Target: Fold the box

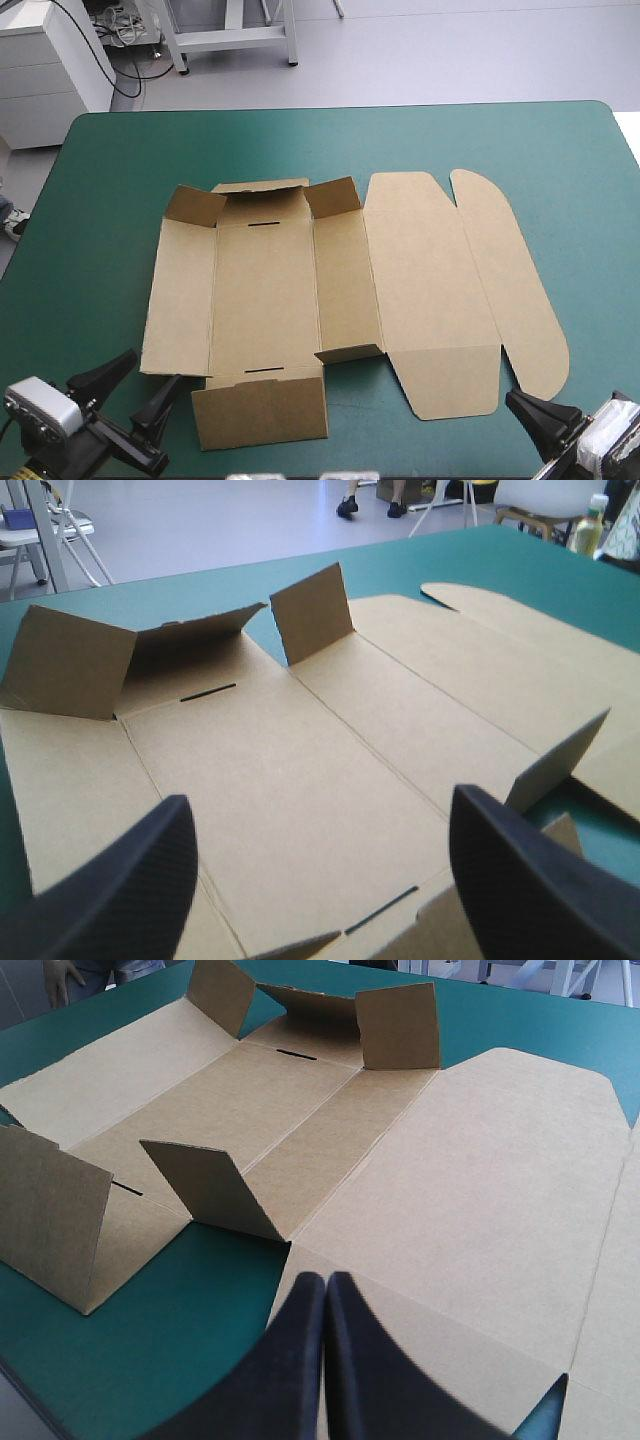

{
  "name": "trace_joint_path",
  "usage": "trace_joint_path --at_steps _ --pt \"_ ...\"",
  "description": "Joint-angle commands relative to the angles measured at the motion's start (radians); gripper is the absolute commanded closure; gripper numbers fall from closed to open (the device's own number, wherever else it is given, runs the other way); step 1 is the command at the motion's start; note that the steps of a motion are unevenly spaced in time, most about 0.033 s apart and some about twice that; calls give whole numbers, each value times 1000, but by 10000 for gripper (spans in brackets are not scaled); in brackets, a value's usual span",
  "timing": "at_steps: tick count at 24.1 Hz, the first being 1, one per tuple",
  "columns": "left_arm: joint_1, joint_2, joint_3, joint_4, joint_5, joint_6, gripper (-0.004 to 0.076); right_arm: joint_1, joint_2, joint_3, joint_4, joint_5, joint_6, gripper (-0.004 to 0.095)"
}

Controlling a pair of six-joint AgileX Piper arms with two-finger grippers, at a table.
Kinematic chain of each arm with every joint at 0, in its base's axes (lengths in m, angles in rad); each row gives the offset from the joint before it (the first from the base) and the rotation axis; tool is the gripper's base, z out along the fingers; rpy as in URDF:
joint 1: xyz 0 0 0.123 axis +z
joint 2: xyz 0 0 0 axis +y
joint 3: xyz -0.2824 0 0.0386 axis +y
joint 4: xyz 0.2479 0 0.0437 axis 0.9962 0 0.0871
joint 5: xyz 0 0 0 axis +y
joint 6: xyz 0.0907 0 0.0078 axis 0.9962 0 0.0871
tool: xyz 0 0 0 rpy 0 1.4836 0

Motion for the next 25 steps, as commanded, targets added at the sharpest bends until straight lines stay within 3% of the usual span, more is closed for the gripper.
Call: trace_joint_path --at_steps 1,5,16,21,25 --pt "-1 108 -100 31 -86 -80 222 -7 -2 -23 9 -80 -8 922" --pt "-1 290 -211 88 -46 -122 222 -7 -2 -22 9 -81 -8 923" --pt "3 925 -628 124 184 -219 222 -7 -2 -22 31 -81 -10 923" --pt "226 1201 -905 119 477 -161 222 -7 -2 -21 31 -81 -10 924" --pt "504 1267 -928 -47 546 -33 222 -7 -2 -21 31 -81 -10 924"
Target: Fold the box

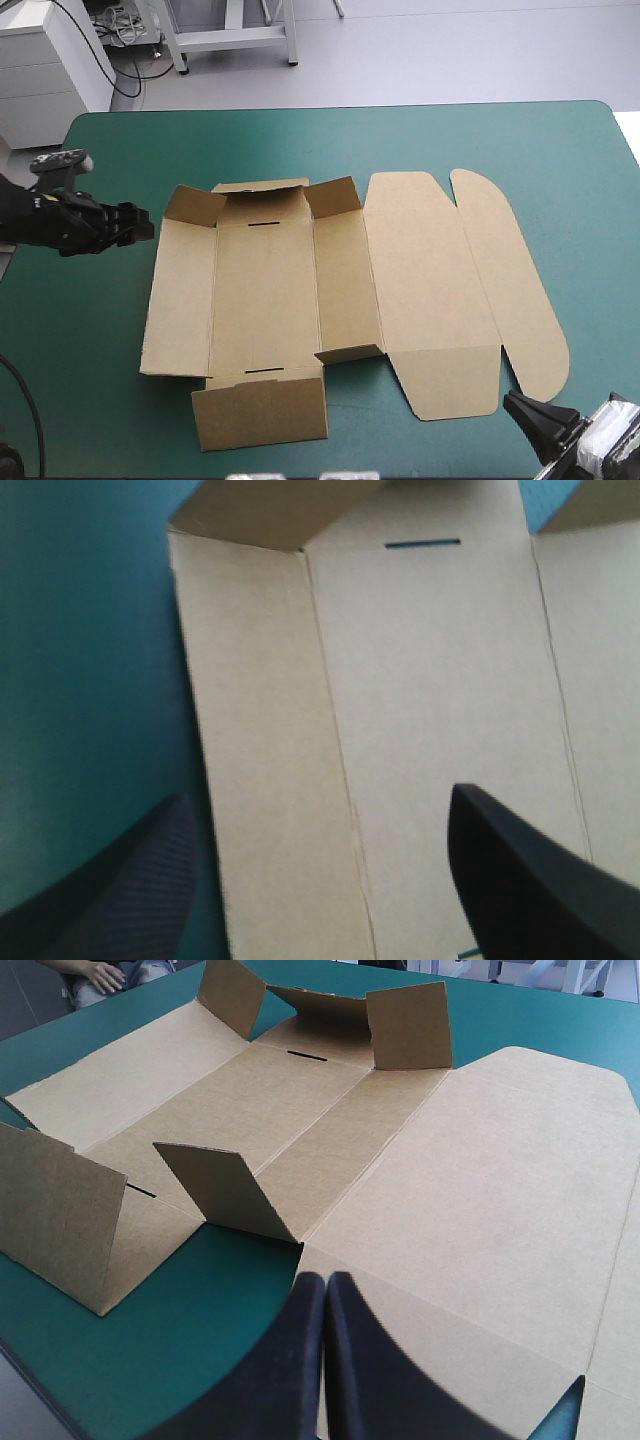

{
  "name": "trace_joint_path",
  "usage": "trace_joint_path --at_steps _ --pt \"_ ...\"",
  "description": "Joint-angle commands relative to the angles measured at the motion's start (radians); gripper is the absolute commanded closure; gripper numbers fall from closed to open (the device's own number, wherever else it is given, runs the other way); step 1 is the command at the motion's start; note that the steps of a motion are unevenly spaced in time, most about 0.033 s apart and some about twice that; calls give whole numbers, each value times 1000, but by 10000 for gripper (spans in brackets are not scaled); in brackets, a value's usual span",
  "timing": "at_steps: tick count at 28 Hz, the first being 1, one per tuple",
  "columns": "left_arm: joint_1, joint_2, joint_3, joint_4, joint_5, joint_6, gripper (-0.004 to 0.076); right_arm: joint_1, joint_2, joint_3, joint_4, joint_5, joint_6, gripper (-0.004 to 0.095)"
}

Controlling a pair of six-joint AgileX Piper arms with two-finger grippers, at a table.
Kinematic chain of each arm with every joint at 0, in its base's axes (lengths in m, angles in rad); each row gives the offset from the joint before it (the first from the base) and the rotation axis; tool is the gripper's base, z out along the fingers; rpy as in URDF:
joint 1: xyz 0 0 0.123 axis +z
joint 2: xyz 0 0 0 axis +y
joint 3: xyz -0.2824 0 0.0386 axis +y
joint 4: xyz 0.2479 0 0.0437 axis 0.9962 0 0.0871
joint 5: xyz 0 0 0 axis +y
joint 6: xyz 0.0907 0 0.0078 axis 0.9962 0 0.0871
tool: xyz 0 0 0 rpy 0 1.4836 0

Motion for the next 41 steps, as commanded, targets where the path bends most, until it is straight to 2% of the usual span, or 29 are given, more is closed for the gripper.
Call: trace_joint_path --at_steps 1,4,11,19,28,36,41 --pt "143 3 -32 -75 46 69 222 -7 -2 -21 8 -79 -8 924" --pt "198 39 9 -35 41 121 222 -7 -2 -21 8 -79 -8 924" --pt "208 103 223 -171 31 251 222 -7 -2 -21 8 -79 -8 924" --pt "208 112 393 -224 -55 322 222 -7 -2 -21 8 -79 -10 924" --pt "166 112 403 -437 22 416 222 -7 -2 -21 8 -83 -10 924" --pt "27 110 391 -446 51 376 222 -7 -2 -21 8 -83 -17 924" --pt "-29 62 320 -439 51 322 222 -7 -2 -21 11 -83 -25 924"
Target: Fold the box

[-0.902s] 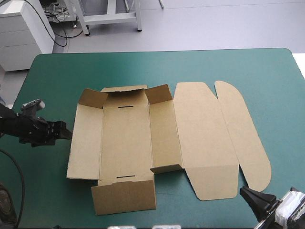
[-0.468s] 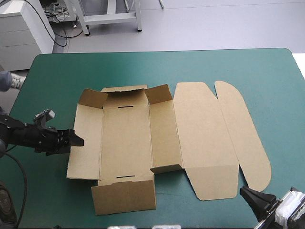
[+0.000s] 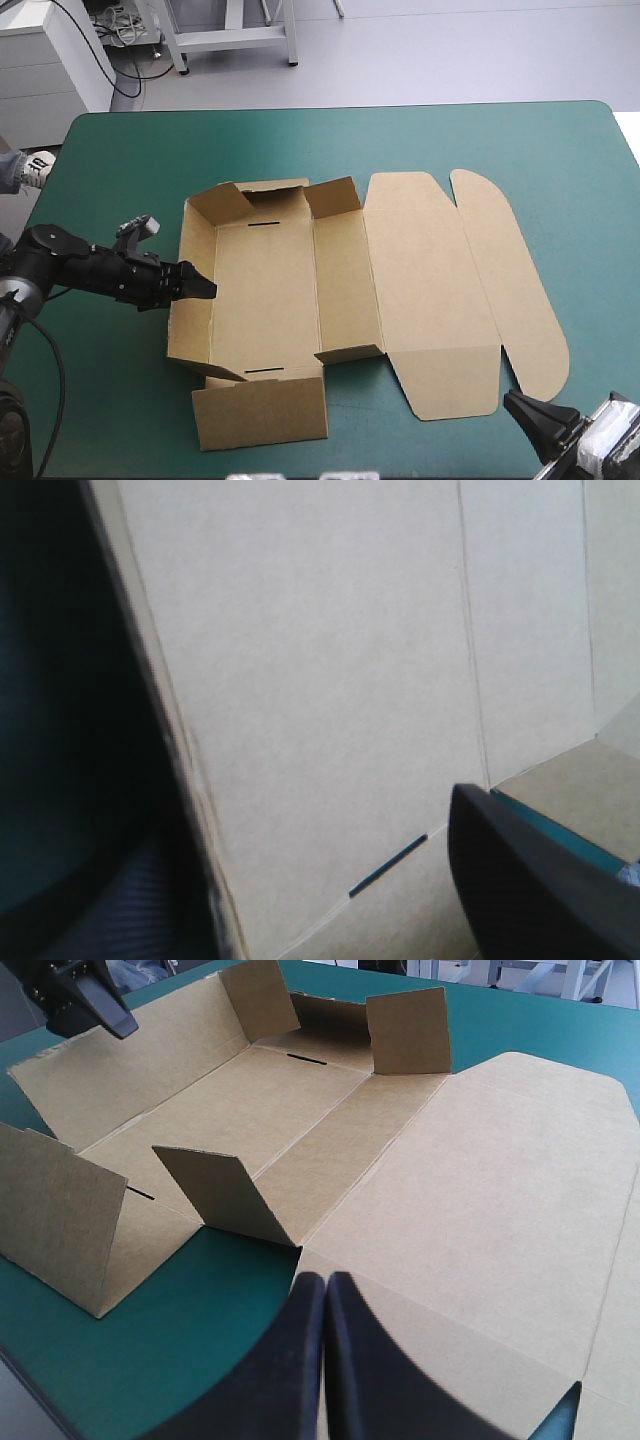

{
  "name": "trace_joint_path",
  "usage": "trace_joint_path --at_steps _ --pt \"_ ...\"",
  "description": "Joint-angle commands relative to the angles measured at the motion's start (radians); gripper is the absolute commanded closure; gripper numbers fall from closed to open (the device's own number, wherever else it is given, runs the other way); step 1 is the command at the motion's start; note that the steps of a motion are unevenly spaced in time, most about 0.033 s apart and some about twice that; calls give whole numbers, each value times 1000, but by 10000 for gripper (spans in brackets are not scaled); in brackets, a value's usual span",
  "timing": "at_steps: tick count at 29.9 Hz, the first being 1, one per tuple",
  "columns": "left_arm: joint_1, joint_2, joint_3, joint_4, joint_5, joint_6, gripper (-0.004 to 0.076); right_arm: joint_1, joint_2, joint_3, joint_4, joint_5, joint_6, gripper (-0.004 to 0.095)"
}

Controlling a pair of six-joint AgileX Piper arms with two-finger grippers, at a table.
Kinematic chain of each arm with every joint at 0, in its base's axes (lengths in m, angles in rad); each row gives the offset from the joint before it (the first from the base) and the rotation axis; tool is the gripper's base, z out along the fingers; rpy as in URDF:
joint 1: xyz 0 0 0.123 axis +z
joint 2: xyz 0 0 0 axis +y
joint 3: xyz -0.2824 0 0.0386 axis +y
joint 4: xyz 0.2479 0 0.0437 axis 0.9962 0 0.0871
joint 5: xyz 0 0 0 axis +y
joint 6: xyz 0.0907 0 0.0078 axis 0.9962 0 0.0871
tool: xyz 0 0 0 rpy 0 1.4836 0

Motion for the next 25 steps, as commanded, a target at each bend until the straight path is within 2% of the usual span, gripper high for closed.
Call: trace_joint_path --at_steps 1,9,15,20,25 --pt "-33 -74 -84 -61 85 -43 222 -7 -2 -21 11 -77 -14 924" --pt "-43 -191 -222 -63 80 -100 222 -7 -2 -21 11 -77 -14 924" --pt "-43 -272 -255 11 80 -106 222 -7 -2 -21 11 -77 -14 924" --pt "-41 -291 -269 120 80 -219 222 -7 -2 -21 11 -77 -14 924" --pt "-41 -336 -311 134 80 -219 222 -7 -2 -21 11 -77 -14 924"
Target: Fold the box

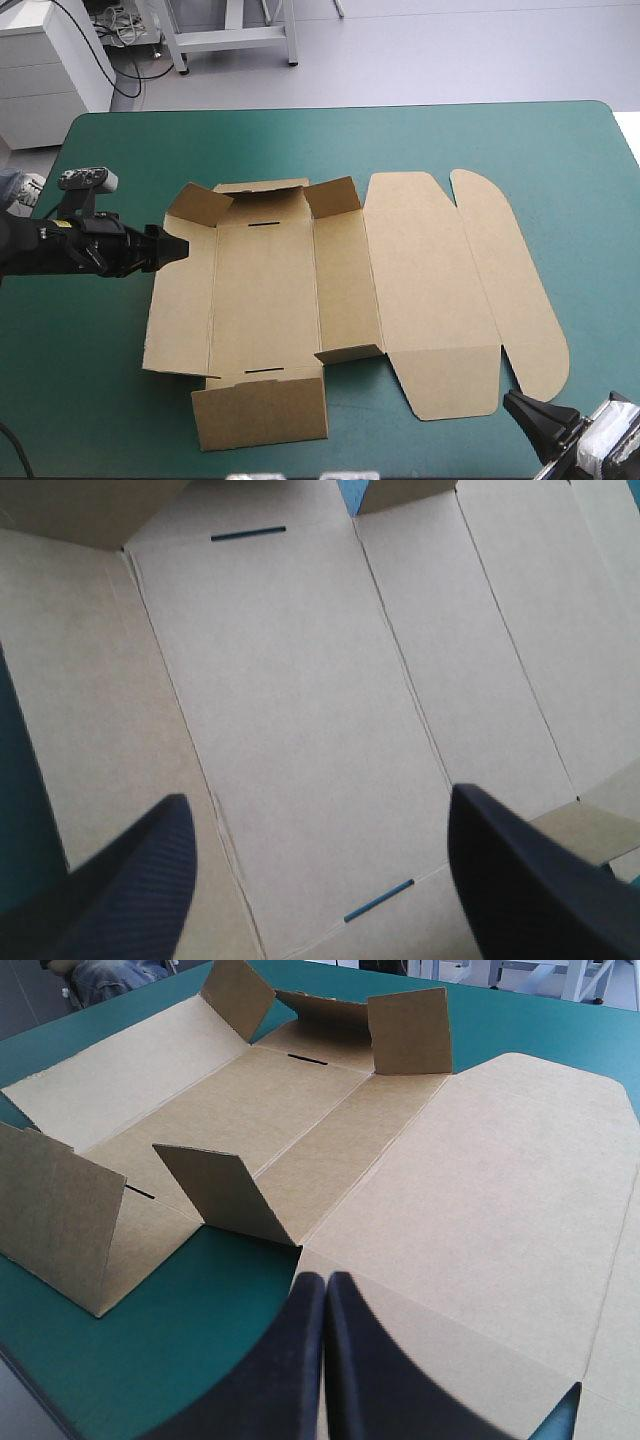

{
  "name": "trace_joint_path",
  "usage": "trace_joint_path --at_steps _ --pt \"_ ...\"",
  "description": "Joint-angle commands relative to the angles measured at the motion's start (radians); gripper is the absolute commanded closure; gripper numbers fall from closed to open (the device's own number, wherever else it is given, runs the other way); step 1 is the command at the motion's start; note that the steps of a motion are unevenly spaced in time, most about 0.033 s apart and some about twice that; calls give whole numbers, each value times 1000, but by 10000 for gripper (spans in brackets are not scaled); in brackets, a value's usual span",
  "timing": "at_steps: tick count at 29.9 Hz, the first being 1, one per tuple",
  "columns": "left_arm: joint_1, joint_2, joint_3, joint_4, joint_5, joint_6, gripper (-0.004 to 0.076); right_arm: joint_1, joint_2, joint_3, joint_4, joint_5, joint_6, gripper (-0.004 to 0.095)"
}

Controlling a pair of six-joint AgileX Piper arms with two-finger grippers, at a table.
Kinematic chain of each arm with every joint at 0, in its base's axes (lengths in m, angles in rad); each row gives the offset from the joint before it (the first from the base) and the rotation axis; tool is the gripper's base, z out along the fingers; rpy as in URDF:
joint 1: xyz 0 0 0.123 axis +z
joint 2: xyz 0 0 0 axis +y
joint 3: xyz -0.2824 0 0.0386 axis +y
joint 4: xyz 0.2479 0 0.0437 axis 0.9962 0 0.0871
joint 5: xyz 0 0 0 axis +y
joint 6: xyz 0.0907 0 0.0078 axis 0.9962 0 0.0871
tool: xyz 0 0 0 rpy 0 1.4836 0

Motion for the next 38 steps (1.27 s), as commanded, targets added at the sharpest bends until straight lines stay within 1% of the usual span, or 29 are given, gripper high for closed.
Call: trace_joint_path --at_steps 1,3,8,11,19,25,32,38 --pt "-3 -56 -62 -9 38 -12 222 -7 -2 -21 10 -77 -10 924" --pt "-3 -65 -79 70 38 -26 222 -7 -2 -21 10 -77 -10 924" --pt "-2 -56 -85 318 38 -123 222 -7 -2 -21 10 -77 -10 924" --pt "-2 -22 -84 368 38 -141 222 -7 -2 -21 10 -77 -10 924" --pt "-2 145 -72 338 38 -145 222 -7 -2 -21 10 -77 -10 924" --pt "-2 235 36 282 38 -131 222 -7 -2 -21 10 -77 -10 924" --pt "-2 264 215 225 21 -57 222 -7 -2 -21 10 -77 -10 924" --pt "-2 264 300 -7 -15 78 222 -7 -2 -21 10 -77 -10 924"
